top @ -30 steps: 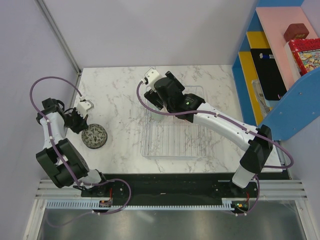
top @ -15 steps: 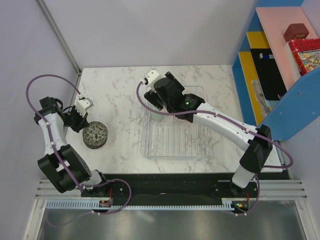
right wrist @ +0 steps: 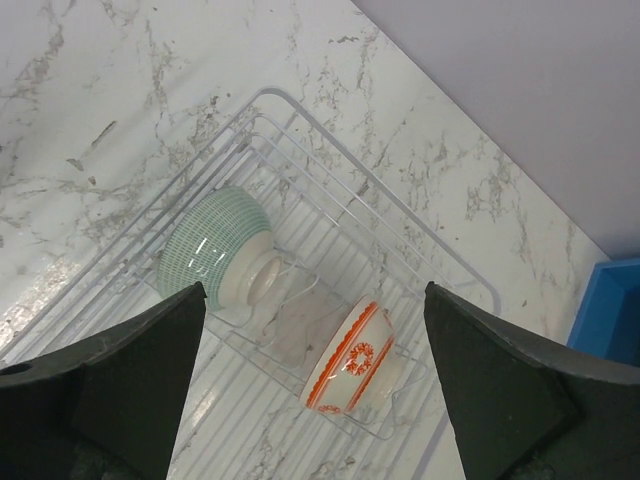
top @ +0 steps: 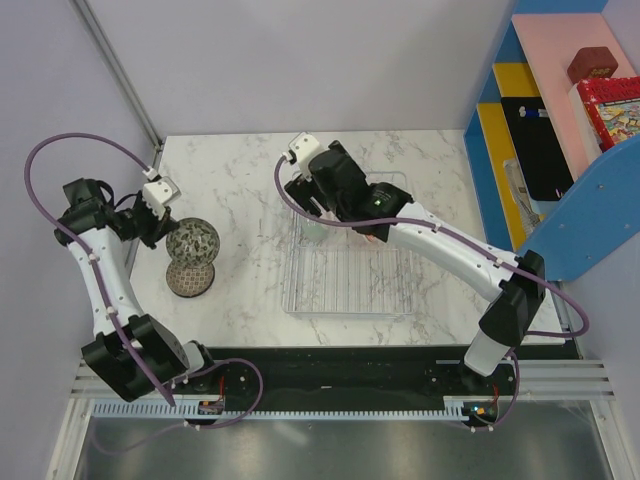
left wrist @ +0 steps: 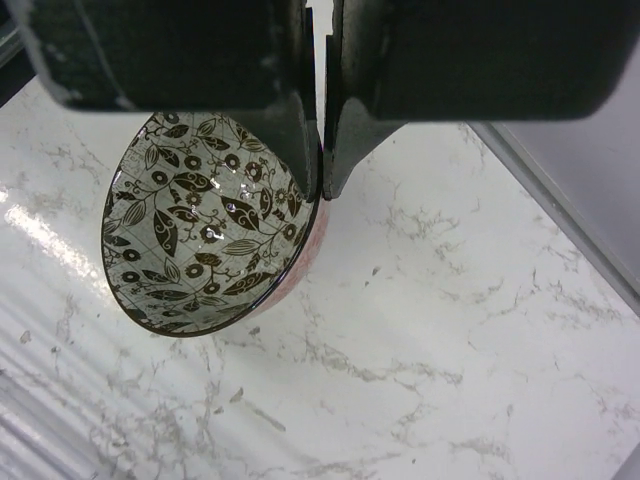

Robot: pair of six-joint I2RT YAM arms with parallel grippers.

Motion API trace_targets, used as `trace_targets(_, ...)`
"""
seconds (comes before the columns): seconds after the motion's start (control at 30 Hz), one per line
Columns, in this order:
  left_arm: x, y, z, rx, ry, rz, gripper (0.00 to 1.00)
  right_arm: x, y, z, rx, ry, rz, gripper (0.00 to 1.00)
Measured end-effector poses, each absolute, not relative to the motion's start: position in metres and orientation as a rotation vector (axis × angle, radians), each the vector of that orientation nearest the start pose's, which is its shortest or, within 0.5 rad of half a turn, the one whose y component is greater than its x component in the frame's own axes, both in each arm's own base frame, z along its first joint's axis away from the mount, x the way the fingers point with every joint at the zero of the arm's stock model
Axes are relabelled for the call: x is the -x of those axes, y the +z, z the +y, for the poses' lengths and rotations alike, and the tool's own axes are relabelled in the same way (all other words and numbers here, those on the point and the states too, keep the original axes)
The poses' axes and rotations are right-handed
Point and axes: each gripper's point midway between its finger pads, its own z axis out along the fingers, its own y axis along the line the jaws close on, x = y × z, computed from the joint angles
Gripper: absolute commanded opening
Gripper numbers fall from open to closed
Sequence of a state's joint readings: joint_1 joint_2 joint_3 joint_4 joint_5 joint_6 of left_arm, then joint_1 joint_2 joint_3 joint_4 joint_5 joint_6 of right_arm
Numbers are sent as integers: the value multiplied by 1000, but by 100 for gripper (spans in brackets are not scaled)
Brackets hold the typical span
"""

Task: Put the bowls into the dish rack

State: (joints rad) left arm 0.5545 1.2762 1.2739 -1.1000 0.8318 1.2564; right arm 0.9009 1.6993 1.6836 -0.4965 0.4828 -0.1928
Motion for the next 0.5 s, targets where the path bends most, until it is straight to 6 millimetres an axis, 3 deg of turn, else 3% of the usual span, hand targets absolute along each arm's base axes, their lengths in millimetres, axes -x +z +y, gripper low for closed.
trace_targets(0.1,-293,230,42,-1001,-232,1953,2,-362,287,326,796,25,1872,97)
trace_targets(0.23,-293,231,4,-1078,-340,1906,2,-359,287,336,802,201,1906,97)
trace_targets(0.5,-294,227,-66,-1203,-564,1841,2,-352,281,342,814,704,1990,97)
